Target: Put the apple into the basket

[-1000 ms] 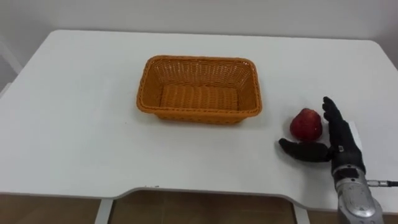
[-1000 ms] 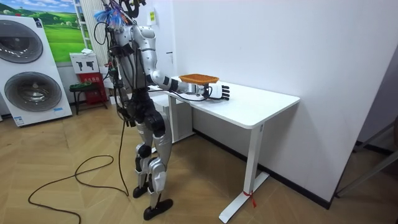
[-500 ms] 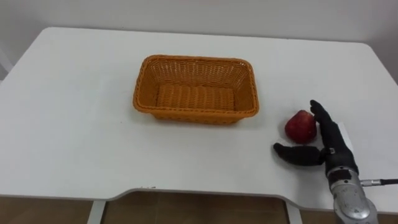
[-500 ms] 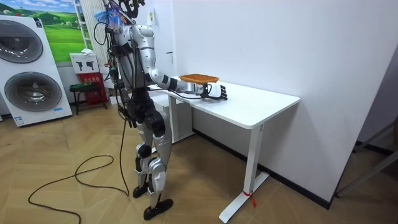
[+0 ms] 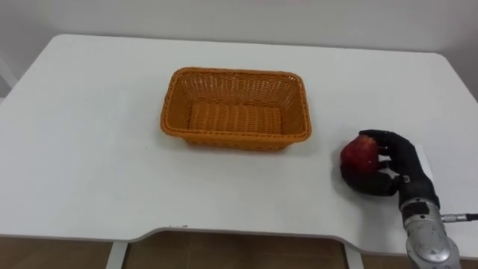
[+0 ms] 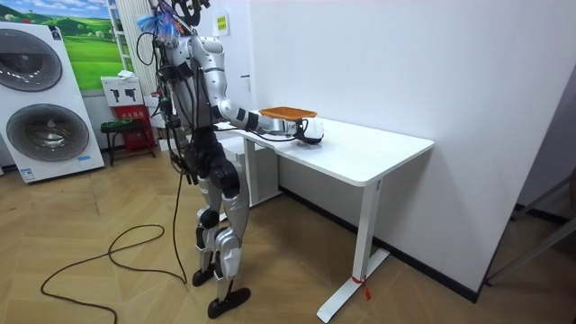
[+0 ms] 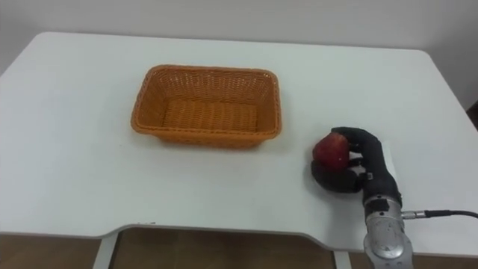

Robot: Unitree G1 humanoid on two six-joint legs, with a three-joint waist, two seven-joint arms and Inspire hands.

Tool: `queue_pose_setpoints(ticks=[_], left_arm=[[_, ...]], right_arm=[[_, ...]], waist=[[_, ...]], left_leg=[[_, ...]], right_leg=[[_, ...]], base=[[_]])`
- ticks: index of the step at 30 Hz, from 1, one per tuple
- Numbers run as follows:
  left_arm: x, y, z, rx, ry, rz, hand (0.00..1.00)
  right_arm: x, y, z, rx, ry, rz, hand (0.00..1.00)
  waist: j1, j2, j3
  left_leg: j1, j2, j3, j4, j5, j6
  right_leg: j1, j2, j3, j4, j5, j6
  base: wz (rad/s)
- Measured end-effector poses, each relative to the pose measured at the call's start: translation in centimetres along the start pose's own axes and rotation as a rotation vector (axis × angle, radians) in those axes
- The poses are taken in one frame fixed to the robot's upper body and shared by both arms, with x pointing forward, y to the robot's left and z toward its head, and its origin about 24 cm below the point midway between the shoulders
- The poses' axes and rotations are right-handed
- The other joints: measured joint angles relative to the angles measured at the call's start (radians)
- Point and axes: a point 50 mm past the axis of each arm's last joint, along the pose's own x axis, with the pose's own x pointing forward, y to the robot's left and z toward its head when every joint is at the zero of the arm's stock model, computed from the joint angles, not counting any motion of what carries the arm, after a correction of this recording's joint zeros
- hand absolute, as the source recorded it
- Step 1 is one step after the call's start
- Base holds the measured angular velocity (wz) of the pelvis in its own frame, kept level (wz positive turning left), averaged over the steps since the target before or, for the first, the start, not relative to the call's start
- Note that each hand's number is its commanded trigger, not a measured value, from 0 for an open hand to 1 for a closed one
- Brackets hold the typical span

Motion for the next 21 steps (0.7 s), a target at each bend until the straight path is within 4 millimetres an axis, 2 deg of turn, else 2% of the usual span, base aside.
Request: queue_pose_setpoints(ticks=[6,9,10,13,17,21], left_arm=[[0.1,0.3,0.6,-0.009,-0.013,0.008,0.0],[0.2,0.1,0.6,-0.009,-0.011,0.005,0.0],[0.2,0.0,0.4,-0.009,-0.003,0.0,0.0],[0.2,-0.1,0.1,-0.008,0.012,-0.009,0.0],[0.1,-0.4,0.1,-0.008,0.013,-0.024,0.0],[0.2,-0.3,0.2,-0.013,0.01,-0.02,0.0]], right_arm=[[0.0,-0.1,-0.1,0.005,0.005,-0.013,1.0],[0.0,-0.2,0.6,-0.013,-0.015,-0.02,1.0],[0.1,-0.3,1.4,-0.017,-0.049,-0.025,1.0],[0.2,-0.7,4.0,-0.013,-0.16,-0.044,1.0],[-0.1,-1.1,7.5,0.01,-0.313,-0.065,1.0],[-0.4,-1.6,10.1,0.038,-0.421,-0.087,1.0]], waist=[[0.017,-0.001,0.0019],[0.018,0.002,0.0052],[0.018,0.008,0.0104],[0.017,0.017,0.014],[0.024,0.017,0.0118],[0.025,0.012,0.0083]], left_leg=[[0.006,0.0,0.001,-0.002,0.0,0.0],[0.005,0.0,-0.002,-0.002,0.0,0.0],[0.003,-0.001,-0.002,-0.004,0.0,0.0],[-0.002,-0.001,0.0,-0.003,0.001,-0.001],[0.001,0.0,0.001,-0.002,0.002,-0.001],[0.001,0.0,0.001,-0.004,0.002,-0.001]], right_leg=[[0.005,0.0,0.0,-0.001,0.0,0.0],[0.004,0.0,0.001,0.0,0.0,0.0],[0.002,-0.001,0.001,0.0,0.0,0.0],[-0.007,-0.001,-0.001,0.0,0.0,0.0],[-0.006,0.0,0.0,0.0,0.0,0.0],[-0.006,0.0,0.0,0.0,0.0,0.0]], base=[[0.0],[0.0],[0.0],[-0.01],[0.0],[0.0]])
